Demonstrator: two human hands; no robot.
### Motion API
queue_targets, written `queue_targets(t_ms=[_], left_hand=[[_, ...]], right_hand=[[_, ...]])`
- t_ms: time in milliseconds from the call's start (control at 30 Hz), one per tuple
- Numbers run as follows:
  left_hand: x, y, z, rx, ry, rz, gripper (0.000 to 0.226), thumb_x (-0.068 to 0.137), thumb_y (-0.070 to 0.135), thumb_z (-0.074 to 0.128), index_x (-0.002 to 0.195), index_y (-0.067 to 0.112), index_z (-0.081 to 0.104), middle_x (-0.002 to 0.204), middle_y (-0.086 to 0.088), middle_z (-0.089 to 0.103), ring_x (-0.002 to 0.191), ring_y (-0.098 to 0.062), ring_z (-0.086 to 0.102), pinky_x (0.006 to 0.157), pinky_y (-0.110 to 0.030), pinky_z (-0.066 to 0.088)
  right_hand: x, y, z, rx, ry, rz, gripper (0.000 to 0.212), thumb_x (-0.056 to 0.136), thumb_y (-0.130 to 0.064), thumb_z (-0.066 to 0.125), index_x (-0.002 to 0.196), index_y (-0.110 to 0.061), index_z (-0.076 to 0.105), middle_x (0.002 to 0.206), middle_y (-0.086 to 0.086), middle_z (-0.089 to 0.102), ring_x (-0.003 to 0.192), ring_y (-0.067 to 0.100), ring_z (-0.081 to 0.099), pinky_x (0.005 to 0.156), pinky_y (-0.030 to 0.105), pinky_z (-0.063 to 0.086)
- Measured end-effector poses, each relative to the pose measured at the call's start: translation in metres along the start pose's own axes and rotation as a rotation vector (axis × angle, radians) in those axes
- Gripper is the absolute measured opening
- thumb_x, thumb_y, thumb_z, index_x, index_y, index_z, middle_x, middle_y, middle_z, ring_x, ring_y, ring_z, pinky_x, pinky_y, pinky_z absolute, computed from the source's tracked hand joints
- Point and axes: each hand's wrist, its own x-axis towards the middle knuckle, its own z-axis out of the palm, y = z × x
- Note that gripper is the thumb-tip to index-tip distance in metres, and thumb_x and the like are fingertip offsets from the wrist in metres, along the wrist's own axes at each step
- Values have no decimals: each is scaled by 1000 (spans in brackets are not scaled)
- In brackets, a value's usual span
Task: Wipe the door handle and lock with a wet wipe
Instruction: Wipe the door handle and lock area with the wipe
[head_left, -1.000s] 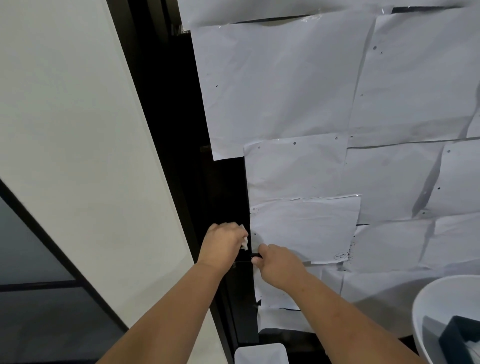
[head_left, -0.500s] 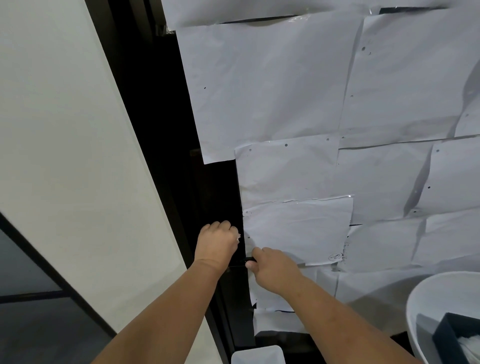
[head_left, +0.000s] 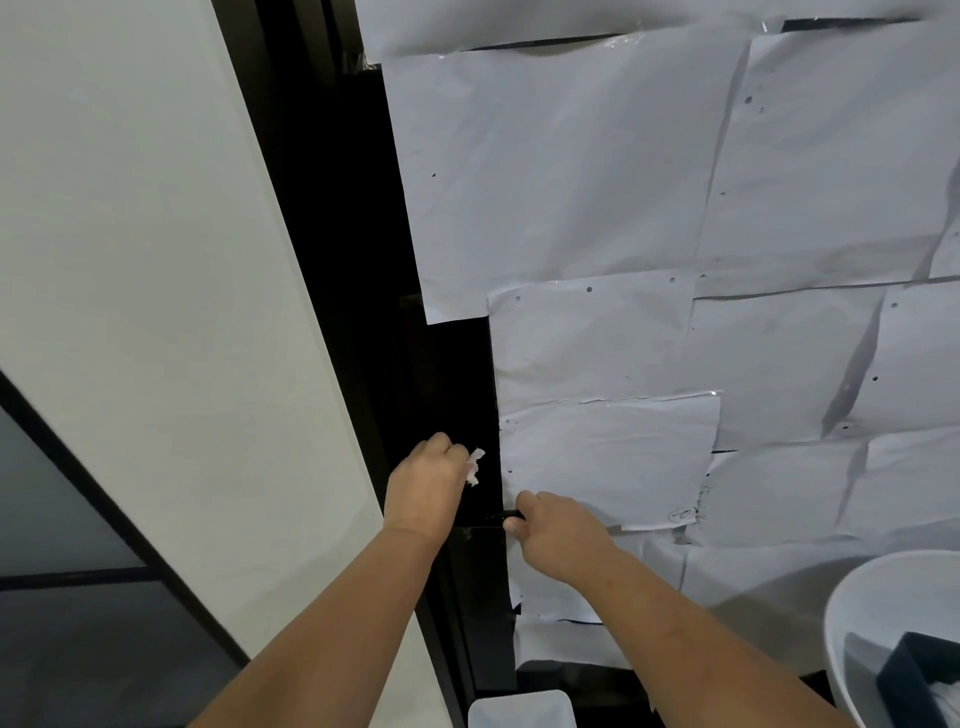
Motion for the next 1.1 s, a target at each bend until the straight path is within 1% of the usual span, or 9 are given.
queue_targets(t_ms=[67, 167, 267, 400, 600, 733, 900, 1000, 1100], left_hand=[[1, 0, -3, 40, -26, -4, 29, 58, 11, 90, 65, 15, 62, 68, 0, 55, 51, -14, 53, 39, -24, 46], [-6, 3, -4, -56, 31, -124, 26, 65, 4, 85, 70, 12, 61, 71, -3, 55, 46, -16, 51, 38, -23, 44], [-19, 4, -5, -310, 134, -236, 3, 89, 12, 66, 89, 12, 63, 91, -2, 55, 60, -16, 54, 52, -24, 49], [-30, 10, -16, -396, 168, -221, 4, 95, 16, 56, 93, 16, 60, 92, 6, 52, 69, -11, 52, 61, -20, 47], [-40, 6, -12, -356, 16, -222, 7, 92, 19, 57, 91, 19, 64, 91, 6, 56, 68, -8, 54, 60, -19, 48], [-42, 3, -7, -393, -89, -207, 14, 93, 17, 59, 93, 16, 73, 96, 4, 59, 75, -10, 59, 68, -20, 51], [-52, 2, -8, -419, -145, -230, 13, 92, 12, 62, 95, 15, 74, 93, 6, 54, 79, -9, 57, 67, -9, 43], [-50, 3, -10, -443, -164, -267, 13, 90, 11, 66, 97, 17, 75, 96, 5, 57, 83, -12, 60, 75, -19, 52], [-37, 4, -15, -486, -276, -358, 26, 91, 8, 63, 114, 18, 69, 110, 2, 62, 97, -15, 64, 85, -21, 52]], right_hand=[[-1, 0, -1, -6, -4, 8, 26, 98, -43, 36, 87, -19, 35, 83, 0, 44, 76, 22, 43, 63, 33, 33], [0, 0, -1, -5, -10, 8, 26, 99, -43, 35, 87, -20, 35, 82, 0, 43, 76, 22, 43, 63, 32, 33], [-1, 0, -2, -3, -11, 6, 25, 99, -43, 36, 89, -20, 37, 84, 0, 44, 77, 22, 43, 64, 33, 33], [-1, -1, -3, -1, -14, 12, 24, 99, -43, 36, 91, -20, 40, 83, 0, 43, 77, 21, 42, 64, 32, 33], [0, -2, -3, -3, -22, 11, 24, 99, -42, 36, 88, -21, 35, 83, 1, 44, 77, 22, 43, 64, 32, 33], [1, -2, -1, 6, -19, 19, 24, 98, -43, 36, 90, -21, 38, 84, 1, 44, 78, 22, 44, 65, 33, 35], [3, -1, 0, -3, -30, 33, 28, 98, -44, 36, 95, -18, 44, 86, 1, 45, 80, 22, 44, 66, 34, 36], [3, -1, -2, -17, -38, 43, 33, 99, -44, 35, 101, -14, 47, 88, 2, 46, 81, 23, 45, 67, 34, 36], [3, -2, -6, -8, -36, 54, 29, 97, -42, 39, 111, -19, 49, 100, 5, 57, 93, 25, 53, 72, 35, 40]])
